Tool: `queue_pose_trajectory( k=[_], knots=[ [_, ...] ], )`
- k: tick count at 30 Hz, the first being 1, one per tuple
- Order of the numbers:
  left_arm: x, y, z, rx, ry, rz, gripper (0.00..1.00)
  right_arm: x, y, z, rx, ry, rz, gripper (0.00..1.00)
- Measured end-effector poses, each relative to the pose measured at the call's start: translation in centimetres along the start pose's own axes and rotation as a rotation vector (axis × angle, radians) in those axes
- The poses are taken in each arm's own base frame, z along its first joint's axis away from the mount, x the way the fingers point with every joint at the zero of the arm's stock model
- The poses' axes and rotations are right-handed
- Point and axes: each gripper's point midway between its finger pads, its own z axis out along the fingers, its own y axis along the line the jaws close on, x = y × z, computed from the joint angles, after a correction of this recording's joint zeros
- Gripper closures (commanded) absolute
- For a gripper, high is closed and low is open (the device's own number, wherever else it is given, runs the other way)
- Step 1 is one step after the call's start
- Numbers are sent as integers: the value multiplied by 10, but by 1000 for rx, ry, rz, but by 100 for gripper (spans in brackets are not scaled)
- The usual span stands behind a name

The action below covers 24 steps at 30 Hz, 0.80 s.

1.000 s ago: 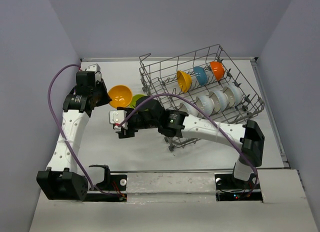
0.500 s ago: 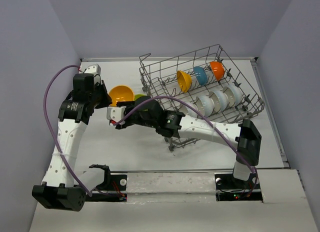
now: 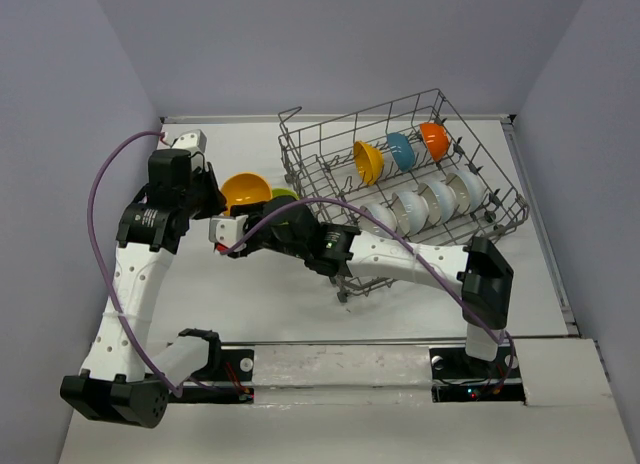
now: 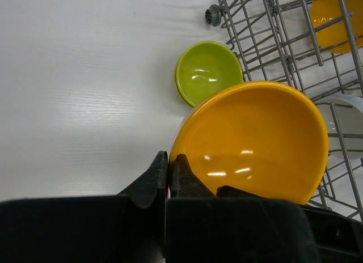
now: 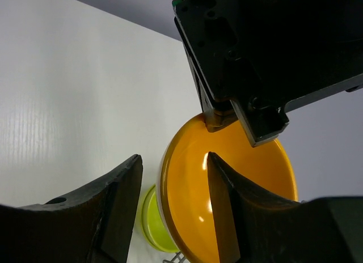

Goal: Load the bowls into the dish rack
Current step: Pass from the left arm to the right

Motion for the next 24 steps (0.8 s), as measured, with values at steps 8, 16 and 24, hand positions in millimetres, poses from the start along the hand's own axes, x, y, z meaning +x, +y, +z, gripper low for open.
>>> queue_pose_trajectory(
  k=[8, 16, 24],
  knots=[
    [2, -2, 0, 4, 6, 12, 100, 1, -7, -1, 29, 11, -24, 55],
    [4, -5, -3, 9, 7, 25, 100, 5, -4, 3, 35, 27, -49, 55],
    [2, -7, -6, 9, -1, 32, 100, 6, -5, 3, 38, 31, -61, 61]
  ],
)
